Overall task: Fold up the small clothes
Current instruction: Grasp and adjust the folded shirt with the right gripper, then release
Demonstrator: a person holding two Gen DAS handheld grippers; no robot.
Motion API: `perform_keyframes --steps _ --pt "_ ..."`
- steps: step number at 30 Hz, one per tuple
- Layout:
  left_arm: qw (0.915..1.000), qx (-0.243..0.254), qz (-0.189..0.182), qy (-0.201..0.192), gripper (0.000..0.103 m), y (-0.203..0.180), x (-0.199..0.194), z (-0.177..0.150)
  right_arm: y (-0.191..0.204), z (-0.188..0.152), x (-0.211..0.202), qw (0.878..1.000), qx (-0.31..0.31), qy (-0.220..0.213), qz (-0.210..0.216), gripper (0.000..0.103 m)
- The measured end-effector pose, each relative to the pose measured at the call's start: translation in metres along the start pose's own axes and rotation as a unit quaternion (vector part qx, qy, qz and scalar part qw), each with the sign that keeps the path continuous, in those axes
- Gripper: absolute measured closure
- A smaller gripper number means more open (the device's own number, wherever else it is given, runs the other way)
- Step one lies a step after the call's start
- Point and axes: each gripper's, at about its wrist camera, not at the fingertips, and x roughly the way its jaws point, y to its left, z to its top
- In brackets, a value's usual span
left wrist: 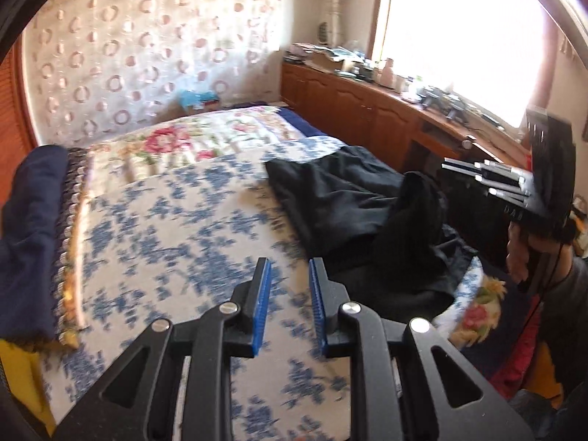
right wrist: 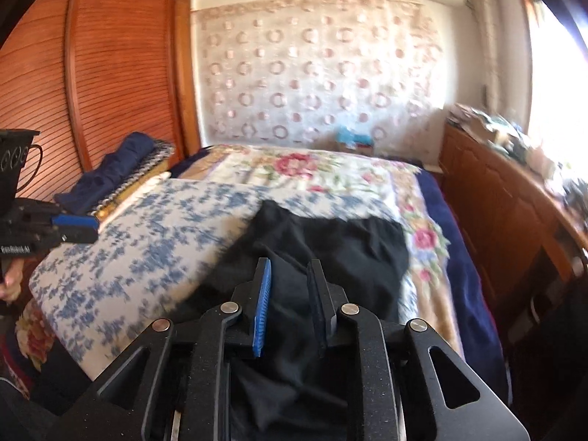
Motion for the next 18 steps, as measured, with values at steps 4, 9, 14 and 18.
perform_keyframes --steps 4,9,14,18 --pt "0.9999 -0.011 0.007 -0.002 0.085 0.01 -0.006 -0.012 0.027 0.015 0.025 0.999 -0.025 0.01 0.022 0.08" --pt "0.9993 -0.018 0.03 -0.012 0.085 0.018 -0.013 -0.021 0.05 0.02 0.056 0.998 -0.026 0.035 0.051 0.074" --pt "0.9984 -0.034 0.04 -0.024 0.085 0.027 -0.018 -0.029 0.063 0.019 0.077 0.995 -0.032 0.061 0.068 0.071" --pt "0.9981 -0.043 0.037 -0.023 0.085 0.031 -0.017 -0.034 0.072 0.01 0.101 0.992 -0.047 0.097 0.066 0.069"
